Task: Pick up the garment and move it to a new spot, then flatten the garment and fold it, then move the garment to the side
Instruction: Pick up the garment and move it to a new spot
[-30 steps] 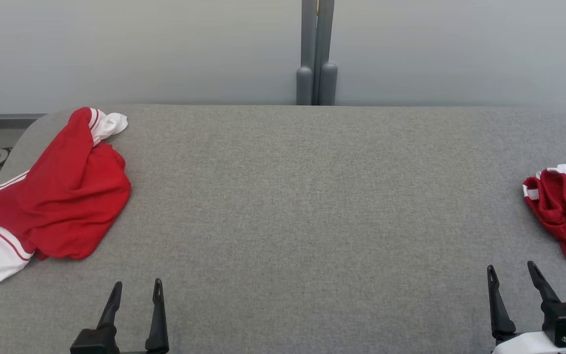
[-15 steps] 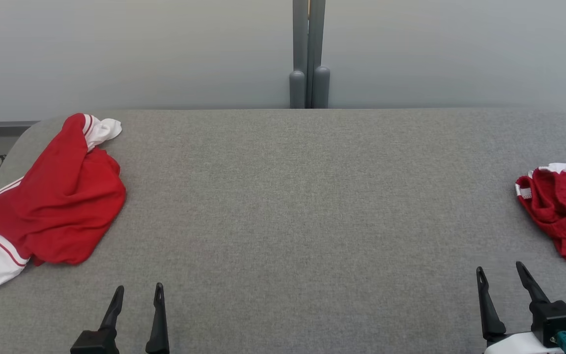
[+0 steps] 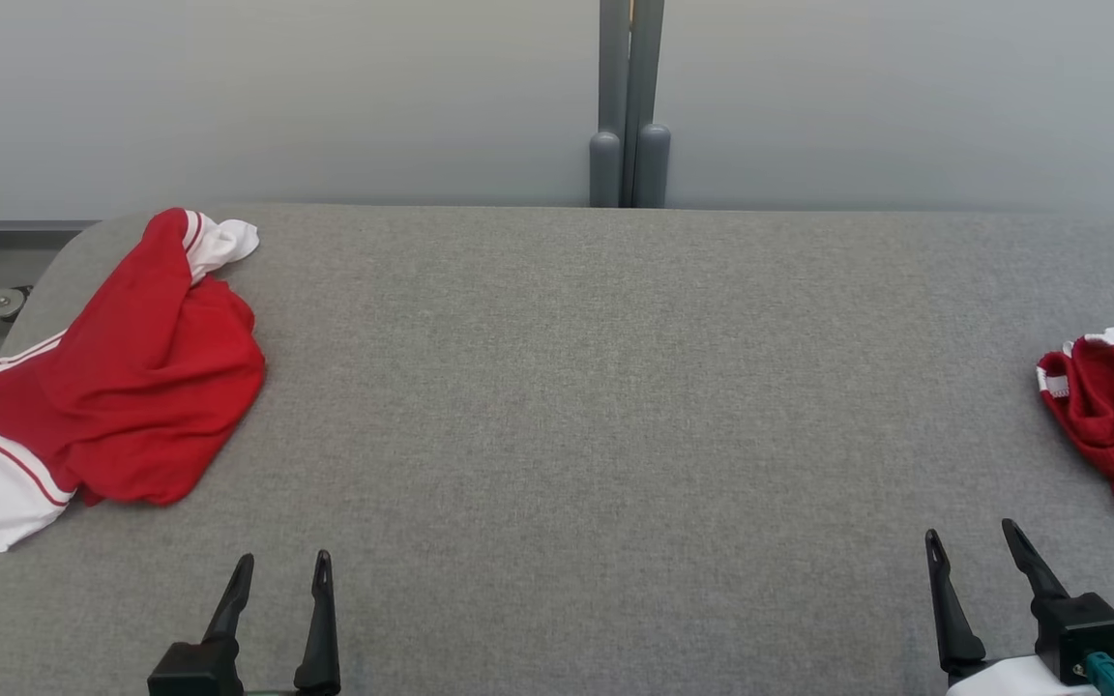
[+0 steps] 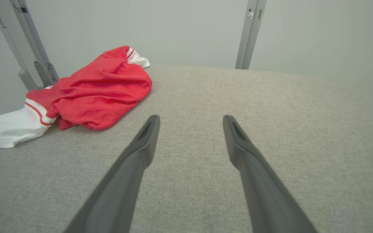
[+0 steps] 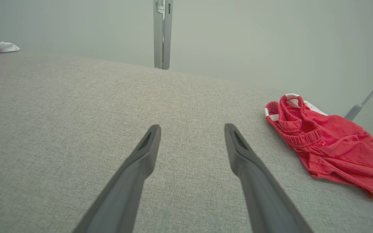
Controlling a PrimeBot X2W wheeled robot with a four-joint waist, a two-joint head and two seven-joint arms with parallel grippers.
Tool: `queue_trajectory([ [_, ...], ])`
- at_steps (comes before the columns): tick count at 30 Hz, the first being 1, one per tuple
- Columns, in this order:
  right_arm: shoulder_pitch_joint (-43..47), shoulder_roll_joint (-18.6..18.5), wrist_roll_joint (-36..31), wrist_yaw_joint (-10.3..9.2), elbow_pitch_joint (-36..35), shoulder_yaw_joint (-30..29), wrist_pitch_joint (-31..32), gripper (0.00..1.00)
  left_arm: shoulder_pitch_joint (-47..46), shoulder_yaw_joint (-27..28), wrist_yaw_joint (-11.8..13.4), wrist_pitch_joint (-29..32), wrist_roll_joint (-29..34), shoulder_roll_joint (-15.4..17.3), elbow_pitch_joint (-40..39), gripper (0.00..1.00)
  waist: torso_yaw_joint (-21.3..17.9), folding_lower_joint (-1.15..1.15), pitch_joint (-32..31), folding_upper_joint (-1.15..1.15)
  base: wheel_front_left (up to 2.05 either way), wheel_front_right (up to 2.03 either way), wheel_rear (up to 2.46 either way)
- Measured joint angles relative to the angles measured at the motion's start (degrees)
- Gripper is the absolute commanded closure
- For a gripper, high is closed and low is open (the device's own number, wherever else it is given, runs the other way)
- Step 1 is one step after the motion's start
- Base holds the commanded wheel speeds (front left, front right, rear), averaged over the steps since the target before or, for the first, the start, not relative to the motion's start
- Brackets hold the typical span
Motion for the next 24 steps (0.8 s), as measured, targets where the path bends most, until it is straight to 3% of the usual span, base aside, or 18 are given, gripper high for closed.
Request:
queue_trajectory([
  [7,0.1,-0.7,0.0,-0.01,-0.1,0.3,0.0,0.00,-1.0,0.0,-0.2,0.0,0.6,0.0,-0.3,0.00,2.7,0.00,-0.2,0.00,0.00,0.00,0.00],
  [15,0.5,-0.9,0.2,-0.01,0.6,0.9,0.0,0.00,-0.5,0.8,-0.2,0.0,1.4,0.0,0.1,0.00,10.8,0.00,-0.8,0.00,0.00,0.00,0.00],
  [24,-10.1,-4.0,1.4,-0.01,5.3,14.0,0.0,0.00,4.8,8.6,4.1,0.0,-1.4,0.1,-7.4,0.00,20.6,0.00,-0.5,0.00,0.00,0.00,0.00],
])
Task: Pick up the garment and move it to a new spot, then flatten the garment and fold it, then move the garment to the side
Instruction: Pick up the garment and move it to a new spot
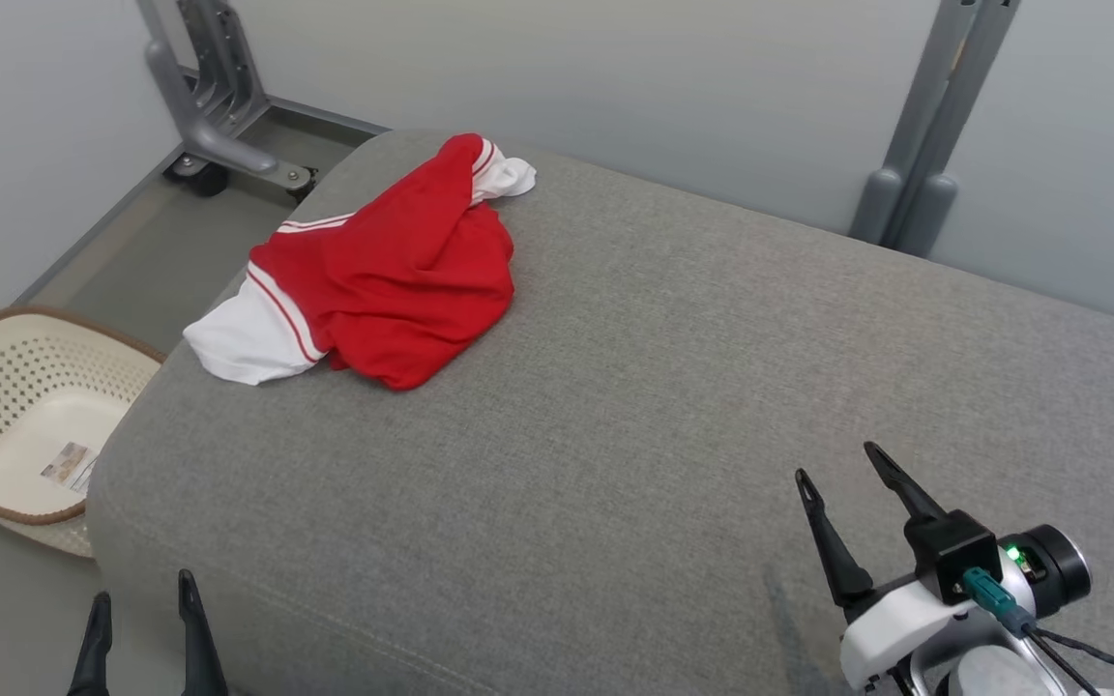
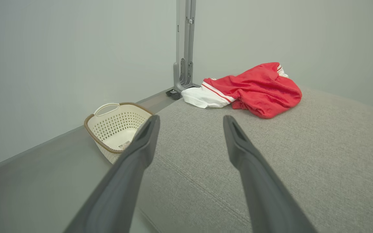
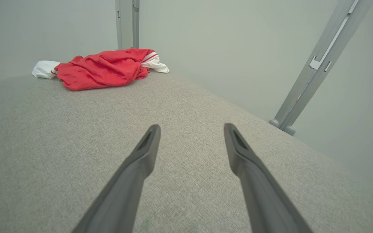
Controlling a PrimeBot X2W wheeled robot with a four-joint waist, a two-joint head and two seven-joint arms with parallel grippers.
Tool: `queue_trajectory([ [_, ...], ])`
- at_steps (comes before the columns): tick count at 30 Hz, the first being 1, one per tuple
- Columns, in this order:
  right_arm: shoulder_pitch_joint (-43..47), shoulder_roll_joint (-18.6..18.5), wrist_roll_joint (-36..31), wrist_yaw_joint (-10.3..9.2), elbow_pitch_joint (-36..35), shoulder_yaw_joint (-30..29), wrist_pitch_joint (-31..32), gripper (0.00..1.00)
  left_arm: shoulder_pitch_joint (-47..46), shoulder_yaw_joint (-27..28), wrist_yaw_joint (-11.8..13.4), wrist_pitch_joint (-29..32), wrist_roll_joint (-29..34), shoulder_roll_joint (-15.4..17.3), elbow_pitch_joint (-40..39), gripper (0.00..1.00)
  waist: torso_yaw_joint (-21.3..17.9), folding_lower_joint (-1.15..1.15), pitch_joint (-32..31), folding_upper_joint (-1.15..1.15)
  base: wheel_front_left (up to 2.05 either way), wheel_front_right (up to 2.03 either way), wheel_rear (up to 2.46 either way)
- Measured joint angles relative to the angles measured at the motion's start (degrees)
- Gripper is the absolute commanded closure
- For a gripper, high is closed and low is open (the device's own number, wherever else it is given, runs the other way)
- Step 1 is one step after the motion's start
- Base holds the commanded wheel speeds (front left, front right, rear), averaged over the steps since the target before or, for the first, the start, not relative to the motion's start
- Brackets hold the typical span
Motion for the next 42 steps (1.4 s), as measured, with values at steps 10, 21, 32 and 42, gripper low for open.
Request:
queue_trajectory([
  [10,-2.5,-1.6,2.4,0.00,1.6,1.8,0.0,0.00,1.5,-1.1,2.3,0.0,-1.5,-0.1,-3.0,0.00,2.7,0.00,1.3,0.00,-0.06,-0.06,-0.06],
  [21,1.7,-3.4,1.7,0.00,-3.0,-3.3,0.0,0.00,-12.0,-6.0,-2.0,0.4,-1.1,0.0,4.3,0.00,2.8,0.00,3.1,0.00,0.00,0.00,0.00],
  [32,3.3,-11.4,1.3,0.00,-11.3,-7.2,0.0,0.00,-45.9,-6.0,-5.2,19.5,-7.6,2.3,27.7,0.00,2.2,0.00,13.3,0.00,0.00,0.00,0.00],
  [42,2.1,-13.8,2.3,0.01,-13.1,-4.3,0.0,0.00,-54.9,-3.3,-5.5,19.2,-12.7,2.1,46.3,0.00,-3.0,0.01,19.5,0.00,0.00,0.00,0.00],
])
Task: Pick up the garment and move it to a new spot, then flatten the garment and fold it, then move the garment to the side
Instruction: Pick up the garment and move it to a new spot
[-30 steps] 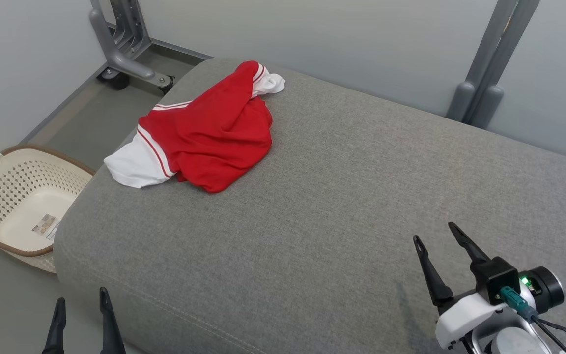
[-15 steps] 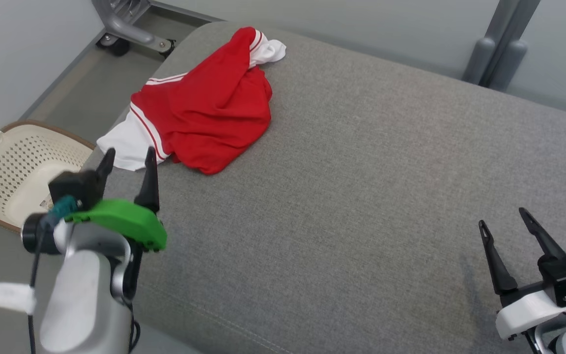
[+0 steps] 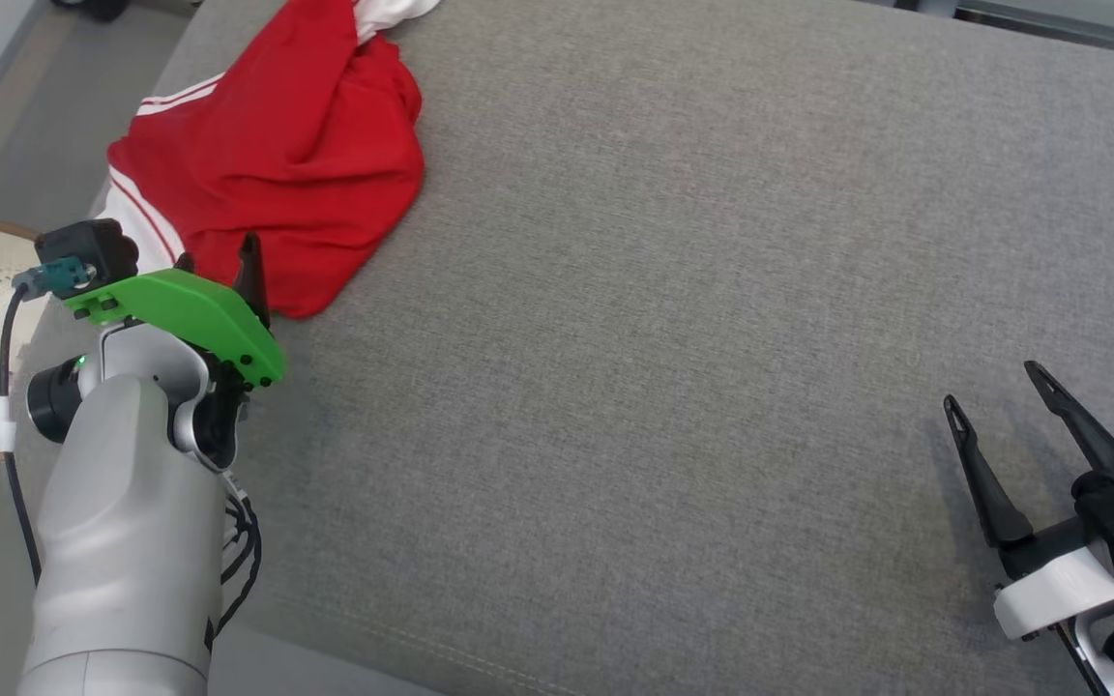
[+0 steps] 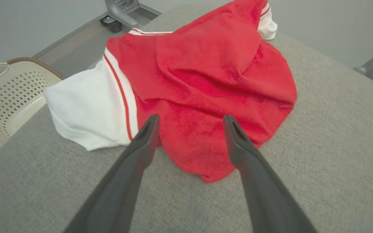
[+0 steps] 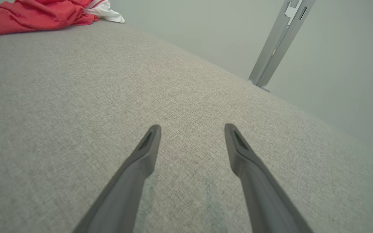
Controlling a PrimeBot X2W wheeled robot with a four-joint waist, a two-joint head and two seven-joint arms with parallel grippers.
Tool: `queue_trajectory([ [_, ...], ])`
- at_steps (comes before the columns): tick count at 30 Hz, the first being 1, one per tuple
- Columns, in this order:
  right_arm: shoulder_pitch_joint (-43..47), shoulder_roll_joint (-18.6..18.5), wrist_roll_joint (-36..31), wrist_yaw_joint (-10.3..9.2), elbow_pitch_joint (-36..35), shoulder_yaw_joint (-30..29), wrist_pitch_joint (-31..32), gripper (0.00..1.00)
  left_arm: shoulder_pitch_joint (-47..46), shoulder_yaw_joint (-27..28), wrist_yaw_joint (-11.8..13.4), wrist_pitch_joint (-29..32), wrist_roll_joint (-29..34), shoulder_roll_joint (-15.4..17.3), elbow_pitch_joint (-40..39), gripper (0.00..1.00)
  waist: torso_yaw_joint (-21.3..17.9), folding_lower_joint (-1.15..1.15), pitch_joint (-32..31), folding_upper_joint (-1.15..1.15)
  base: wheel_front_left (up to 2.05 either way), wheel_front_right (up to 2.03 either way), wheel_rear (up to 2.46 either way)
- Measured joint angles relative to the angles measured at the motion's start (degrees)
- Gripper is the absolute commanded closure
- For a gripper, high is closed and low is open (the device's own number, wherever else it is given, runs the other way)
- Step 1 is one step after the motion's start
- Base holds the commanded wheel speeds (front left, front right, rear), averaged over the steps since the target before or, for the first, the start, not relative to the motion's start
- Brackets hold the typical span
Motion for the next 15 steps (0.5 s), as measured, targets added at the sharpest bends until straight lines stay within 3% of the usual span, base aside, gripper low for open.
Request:
queue_trajectory([
  [11,-0.5,-3.2,0.7,-0.01,-3.2,-1.3,0.0,0.00,-5.6,-0.8,-0.1,-4.1,-0.7,-0.2,13.0,0.01,-4.4,0.00,6.2,0.00,0.00,0.00,0.00],
  [12,-0.5,-3.2,0.7,0.00,-3.2,-1.3,0.0,0.00,-6.0,-0.9,-0.2,-4.2,-0.7,-0.2,13.8,0.36,-4.6,0.00,6.5,0.00,0.00,0.00,0.00],
  [13,-0.5,-3.2,0.7,-0.01,-3.2,-1.4,0.0,0.00,-6.4,-1.0,-0.3,-4.5,-0.8,-0.2,14.5,0.64,-4.9,0.00,6.8,0.00,0.00,0.00,0.00],
  [14,-0.5,-3.1,0.7,-0.01,-3.2,-1.4,0.0,0.00,-6.6,-1.1,-0.3,-4.6,-0.9,-0.1,15.2,0.98,-5.1,0.00,6.9,0.00,0.00,0.00,0.00],
  [15,-0.5,-3.0,0.7,0.00,-3.2,-1.4,0.0,0.00,-6.8,-1.2,-0.4,-4.8,-0.9,-0.1,15.7,1.00,-5.2,0.00,7.0,0.00,0.00,0.00,0.00],
])
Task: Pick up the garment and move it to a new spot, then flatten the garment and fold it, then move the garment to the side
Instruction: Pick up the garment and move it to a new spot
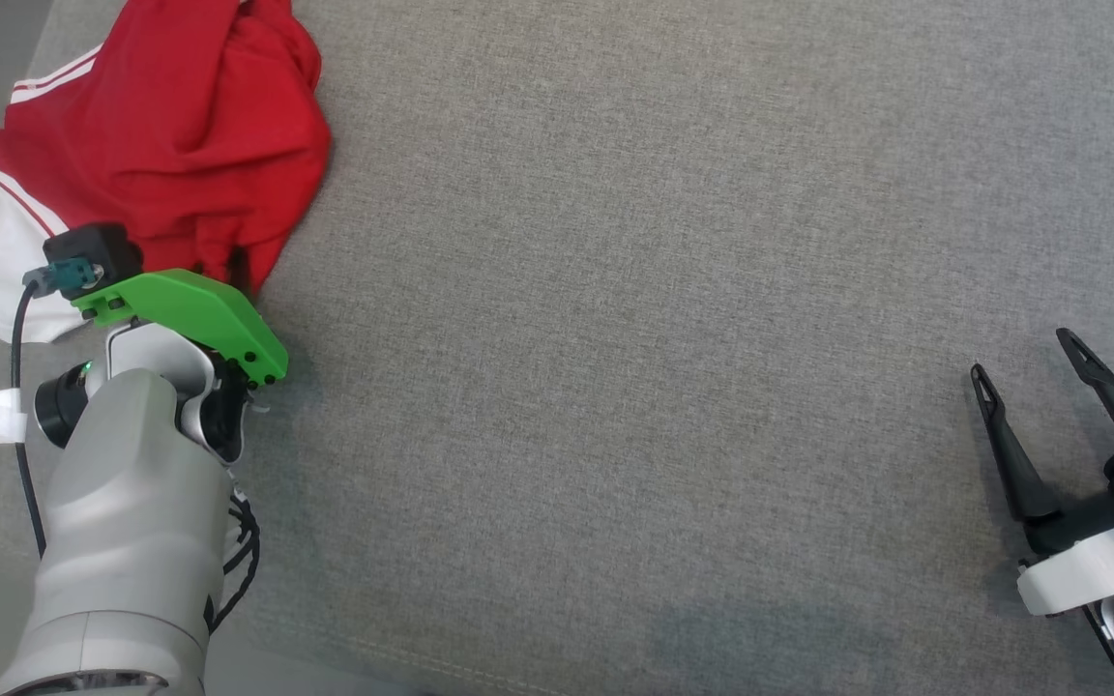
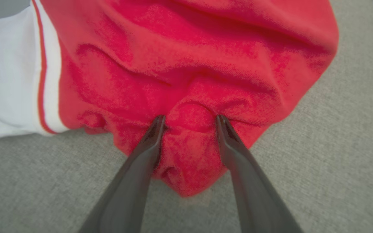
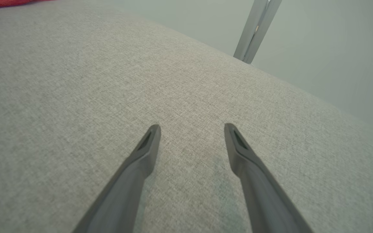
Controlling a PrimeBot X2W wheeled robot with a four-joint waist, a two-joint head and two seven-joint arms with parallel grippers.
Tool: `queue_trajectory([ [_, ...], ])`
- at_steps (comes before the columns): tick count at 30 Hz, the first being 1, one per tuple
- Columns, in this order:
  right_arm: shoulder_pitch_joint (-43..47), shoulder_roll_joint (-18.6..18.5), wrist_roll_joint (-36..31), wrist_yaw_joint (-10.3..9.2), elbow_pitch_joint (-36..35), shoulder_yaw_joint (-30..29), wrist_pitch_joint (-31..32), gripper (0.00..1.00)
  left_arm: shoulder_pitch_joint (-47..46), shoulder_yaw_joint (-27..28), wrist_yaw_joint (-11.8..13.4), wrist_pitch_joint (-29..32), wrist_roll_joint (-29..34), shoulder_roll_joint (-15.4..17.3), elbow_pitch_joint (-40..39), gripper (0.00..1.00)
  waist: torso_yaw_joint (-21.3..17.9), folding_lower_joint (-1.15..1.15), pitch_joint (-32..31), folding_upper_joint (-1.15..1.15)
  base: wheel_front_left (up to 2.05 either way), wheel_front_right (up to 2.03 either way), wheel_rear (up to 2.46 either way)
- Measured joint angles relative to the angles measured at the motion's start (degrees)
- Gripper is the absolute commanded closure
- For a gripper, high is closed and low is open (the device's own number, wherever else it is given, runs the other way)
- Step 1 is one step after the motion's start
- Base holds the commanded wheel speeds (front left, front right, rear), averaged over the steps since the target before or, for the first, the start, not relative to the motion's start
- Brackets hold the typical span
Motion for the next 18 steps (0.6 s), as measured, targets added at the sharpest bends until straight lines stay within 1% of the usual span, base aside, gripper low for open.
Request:
queue_trajectory([
  [4,-0.2,1.2,0.0,0.00,0.5,0.2,0.0,0.00,-0.4,-0.6,-0.8,-2.0,-1.2,-0.1,1.0,1.00,0.1,0.00,-0.5,0.00,0.00,0.00,0.00],
  [7,-0.6,2.7,0.0,-0.01,1.5,1.0,0.0,0.00,-0.4,-2.6,-1.2,-4.4,-1.2,-0.6,0.5,1.00,0.3,0.00,-2.0,0.00,0.00,0.00,0.00],
  [12,-1.9,6.1,0.0,-0.01,2.9,2.6,0.0,0.00,-0.2,-8.1,-1.2,-7.4,-2.0,-0.5,-5.0,1.00,0.0,0.00,-4.8,0.00,0.00,0.00,0.00],
  [15,-2.2,8.6,0.0,-0.01,4.1,3.4,0.0,0.00,0.3,-12.3,-1.2,-7.3,-3.1,-0.3,-8.9,1.00,-0.5,0.00,-6.9,0.00,0.00,0.00,0.00],
  [18,-2.1,11.1,0.0,0.00,5.2,3.8,0.0,0.00,1.6,-16.4,-1.2,-5.6,-5.6,-0.3,-14.2,1.00,-1.5,0.00,-9.2,0.00,0.00,0.00,0.00],
])
